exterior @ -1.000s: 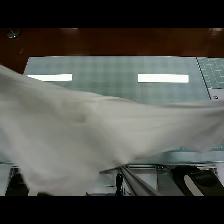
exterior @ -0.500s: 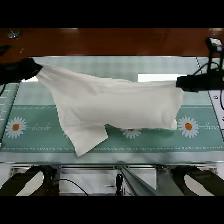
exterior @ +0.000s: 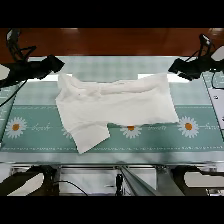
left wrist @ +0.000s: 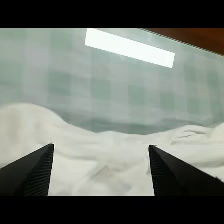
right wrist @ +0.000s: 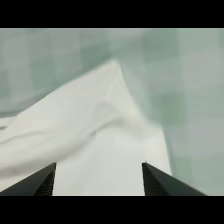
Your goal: Fold the shirts.
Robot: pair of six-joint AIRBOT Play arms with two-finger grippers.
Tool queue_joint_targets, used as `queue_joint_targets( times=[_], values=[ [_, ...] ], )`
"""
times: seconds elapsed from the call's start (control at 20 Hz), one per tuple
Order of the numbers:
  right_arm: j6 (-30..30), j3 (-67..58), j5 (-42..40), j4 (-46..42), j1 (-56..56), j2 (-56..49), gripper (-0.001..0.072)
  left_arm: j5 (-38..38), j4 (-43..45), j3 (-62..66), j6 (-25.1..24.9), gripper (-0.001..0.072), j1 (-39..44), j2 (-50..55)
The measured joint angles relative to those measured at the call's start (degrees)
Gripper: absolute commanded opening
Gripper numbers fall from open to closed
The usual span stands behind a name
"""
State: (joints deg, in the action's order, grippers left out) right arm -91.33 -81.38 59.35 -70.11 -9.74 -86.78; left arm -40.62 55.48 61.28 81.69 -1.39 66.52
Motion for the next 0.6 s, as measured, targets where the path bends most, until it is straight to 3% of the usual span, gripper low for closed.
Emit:
queue_joint_targets(
  times=[0.15, 0.3, 0.45, 0.6],
  values=[
    [2.10, 0.42, 8.13, -3.06, -7.37, 0.76, 0.0620, -10.78, 3.26, 0.44, 0.20, 0.0705, -4.98, 0.26],
    [2.82, 8.85, 13.16, -5.86, -15.63, 5.84, 0.0620, -23.08, 6.32, -4.70, 1.77, 0.0705, -12.44, -1.01],
    [6.45, 23.34, 11.30, -1.68, -21.64, 14.71, 0.0620, -29.29, 6.16, -15.87, 1.03, 0.0705, -20.15, -5.49],
    [11.54, 36.92, 7.43, 7.10, -24.41, 23.19, 0.0620, -30.62, 1.57, -28.33, -1.88, 0.0704, -26.14, -9.38]
  ],
)
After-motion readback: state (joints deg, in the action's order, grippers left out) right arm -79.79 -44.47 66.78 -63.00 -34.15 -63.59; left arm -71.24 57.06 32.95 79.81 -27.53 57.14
